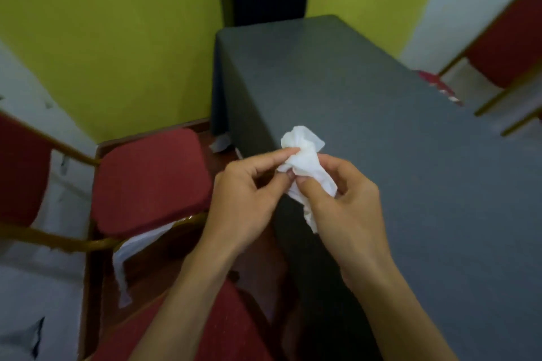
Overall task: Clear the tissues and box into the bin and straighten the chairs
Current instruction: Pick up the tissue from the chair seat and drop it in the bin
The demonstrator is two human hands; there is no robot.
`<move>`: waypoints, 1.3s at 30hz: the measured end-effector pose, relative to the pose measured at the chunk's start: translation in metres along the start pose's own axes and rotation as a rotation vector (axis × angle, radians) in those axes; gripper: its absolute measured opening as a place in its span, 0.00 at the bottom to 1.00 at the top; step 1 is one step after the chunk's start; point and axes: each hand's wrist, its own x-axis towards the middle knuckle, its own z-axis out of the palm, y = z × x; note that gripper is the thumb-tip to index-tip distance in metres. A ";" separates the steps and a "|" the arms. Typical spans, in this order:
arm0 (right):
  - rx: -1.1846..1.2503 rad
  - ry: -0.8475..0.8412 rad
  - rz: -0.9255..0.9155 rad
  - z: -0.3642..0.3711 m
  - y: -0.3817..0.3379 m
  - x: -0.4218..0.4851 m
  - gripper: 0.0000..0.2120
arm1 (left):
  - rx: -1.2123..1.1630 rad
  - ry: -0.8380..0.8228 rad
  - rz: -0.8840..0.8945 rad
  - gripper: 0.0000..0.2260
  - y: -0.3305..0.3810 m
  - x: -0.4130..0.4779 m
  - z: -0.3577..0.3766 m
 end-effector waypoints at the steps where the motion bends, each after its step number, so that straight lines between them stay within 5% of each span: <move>1: 0.008 0.026 0.000 -0.029 -0.005 -0.009 0.10 | -0.010 -0.045 0.018 0.14 0.015 -0.007 0.021; 9: -0.012 0.321 0.088 -0.219 0.023 -0.065 0.08 | -0.037 -0.375 0.007 0.14 0.071 -0.061 0.203; 23: -0.088 0.816 0.333 -0.383 0.172 -0.186 0.05 | -0.115 -0.763 -0.293 0.19 0.027 -0.227 0.414; 32: -0.137 0.676 0.759 -0.415 0.348 -0.192 0.07 | 0.361 -0.836 -0.529 0.20 -0.114 -0.277 0.491; 39: -0.238 0.464 0.947 -0.439 0.462 -0.192 0.16 | 0.575 -1.088 -0.564 0.15 -0.221 -0.297 0.542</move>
